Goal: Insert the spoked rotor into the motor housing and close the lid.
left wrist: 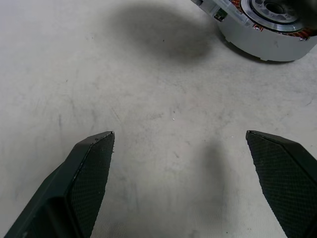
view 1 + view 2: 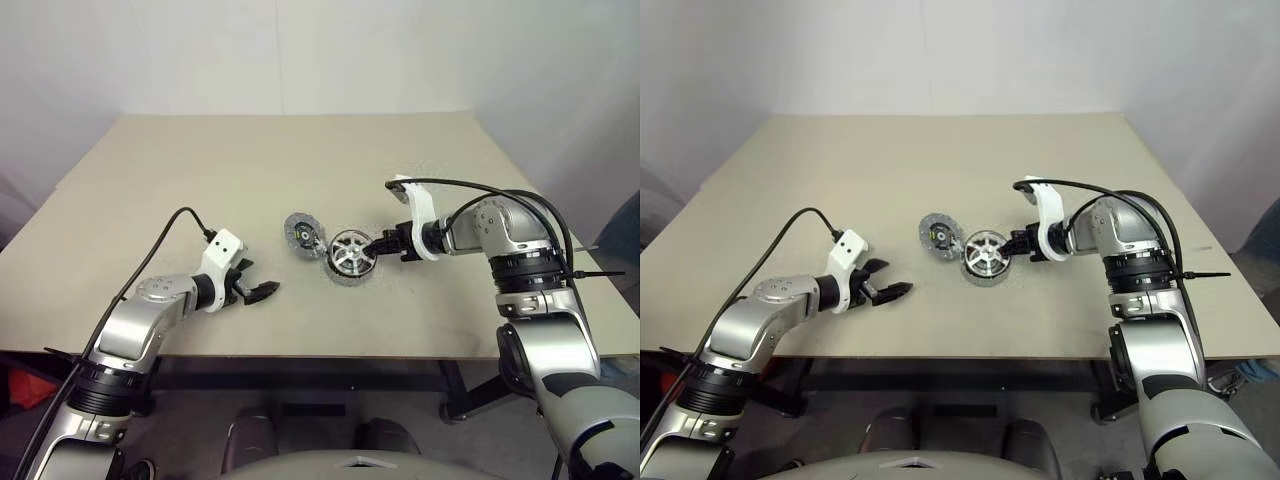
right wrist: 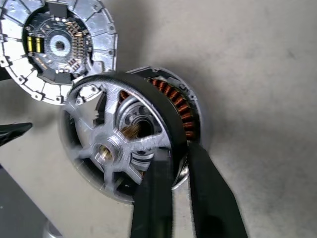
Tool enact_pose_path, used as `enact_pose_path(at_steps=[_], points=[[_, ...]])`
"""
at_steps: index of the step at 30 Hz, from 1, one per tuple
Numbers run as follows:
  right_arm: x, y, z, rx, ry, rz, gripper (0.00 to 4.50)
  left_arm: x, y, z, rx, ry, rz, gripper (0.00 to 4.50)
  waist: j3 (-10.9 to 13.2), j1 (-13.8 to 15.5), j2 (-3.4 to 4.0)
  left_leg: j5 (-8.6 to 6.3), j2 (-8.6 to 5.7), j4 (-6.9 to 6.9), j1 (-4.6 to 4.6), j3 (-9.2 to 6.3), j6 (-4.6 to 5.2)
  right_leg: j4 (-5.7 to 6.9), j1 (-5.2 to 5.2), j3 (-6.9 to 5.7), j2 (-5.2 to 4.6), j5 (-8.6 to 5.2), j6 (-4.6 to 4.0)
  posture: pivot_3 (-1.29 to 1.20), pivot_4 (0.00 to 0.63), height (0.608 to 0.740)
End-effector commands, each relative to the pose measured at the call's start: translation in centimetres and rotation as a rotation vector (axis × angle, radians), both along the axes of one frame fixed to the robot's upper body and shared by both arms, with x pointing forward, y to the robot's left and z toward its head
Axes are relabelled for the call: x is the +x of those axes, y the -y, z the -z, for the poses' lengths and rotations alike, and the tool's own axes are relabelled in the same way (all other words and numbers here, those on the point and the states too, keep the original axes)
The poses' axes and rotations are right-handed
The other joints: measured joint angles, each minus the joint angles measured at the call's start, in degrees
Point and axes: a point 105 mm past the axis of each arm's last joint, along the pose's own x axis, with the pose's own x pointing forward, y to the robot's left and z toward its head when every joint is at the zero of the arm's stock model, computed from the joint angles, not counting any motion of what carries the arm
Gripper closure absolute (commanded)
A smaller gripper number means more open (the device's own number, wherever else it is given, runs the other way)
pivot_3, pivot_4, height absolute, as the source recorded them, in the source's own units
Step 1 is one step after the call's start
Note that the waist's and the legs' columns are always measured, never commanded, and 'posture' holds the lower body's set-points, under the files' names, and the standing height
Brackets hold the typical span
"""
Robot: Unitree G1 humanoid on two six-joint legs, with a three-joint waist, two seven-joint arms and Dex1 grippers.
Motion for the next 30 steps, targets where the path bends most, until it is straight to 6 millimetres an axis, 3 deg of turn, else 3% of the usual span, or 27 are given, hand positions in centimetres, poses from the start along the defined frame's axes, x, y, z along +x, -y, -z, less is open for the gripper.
enact_pose_path(at_steps=[1, 3, 8, 12, 17, 24, 30], points=[[0.5, 0.3, -0.9, -0.019, 0.058, 0.005, 2.80, 0.5, 0.1, -1.6, -0.005, 0.058, 0.010, 0.00, 0.0, 0.0, 0.00, 0.00, 0.00, 0.00, 0.00, 0.00, 0.00, 0.00, 0.00, 0.00, 0.00, 0.00, 0.00, 0.00, 0.000, 0.740], [0.5, 0.2, -1.2, -0.015, 0.076, -0.007, 2.15, 0.5, 0.1, -1.6, -0.006, 0.057, 0.011, 0.00, 0.0, 0.0, 0.00, 0.00, 0.01, 0.00, 0.00, 0.00, 0.00, 0.00, 0.00, 0.00, 0.00, 0.00, 0.00, 0.00, 0.000, 0.740], [0.6, -0.2, -2.3, 0.007, 0.116, -0.022, 2.15, 0.5, 0.1, -1.6, -0.007, 0.054, 0.014, 0.00, 0.0, 0.0, 0.00, 0.00, 0.00, 0.01, 0.01, 0.00, 0.00, 0.01, 0.00, 0.00, 0.00, 0.00, 0.00, 0.00, 0.000, 0.740], [1.4, -0.5, -4.4, 0.014, 0.273, -0.049, 2.15, 0.5, 0.2, -1.5, -0.007, 0.052, 0.017, 0.00, 0.0, 0.0, 0.00, 0.00, 0.00, 0.01, 0.00, 0.00, 0.00, 0.01, 0.00, 0.00, 0.00, 0.00, 0.00, 0.00, 0.000, 0.740], [2.1, -1.0, -5.1, -0.020, 0.458, -0.076, 2.15, 0.8, 0.4, -1.7, -0.011, 0.056, 0.020, 0.00, 0.0, 0.0, -0.02, 0.00, 0.01, 0.02, 0.01, 0.00, 0.00, 0.01, 0.01, 0.00, 0.00, 0.00, 0.00, 0.00, 0.000, 0.740], [1.7, -3.1, -2.6, -0.009, 0.537, -0.132, 4.49, 1.2, 0.4, -2.0, -0.009, 0.064, 0.027, 0.00, 0.0, -0.3, -0.01, 0.00, 0.02, 0.05, 0.01, 0.00, 0.01, 0.03, 0.01, 0.00, 0.01, 0.00, 0.00, 0.00, 0.000, 0.740], [-1.0, -5.3, -0.4, 0.045, 0.485, -0.281, 4.49, 1.5, 0.1, -2.2, 0.003, 0.069, 0.029, 0.00, 0.0, -0.3, -0.01, -0.01, 0.01, 0.05, -0.02, -0.01, 0.03, 0.01, 0.01, 0.00, 0.00, 0.09, -0.15, 0.00, 0.000, 0.740]])
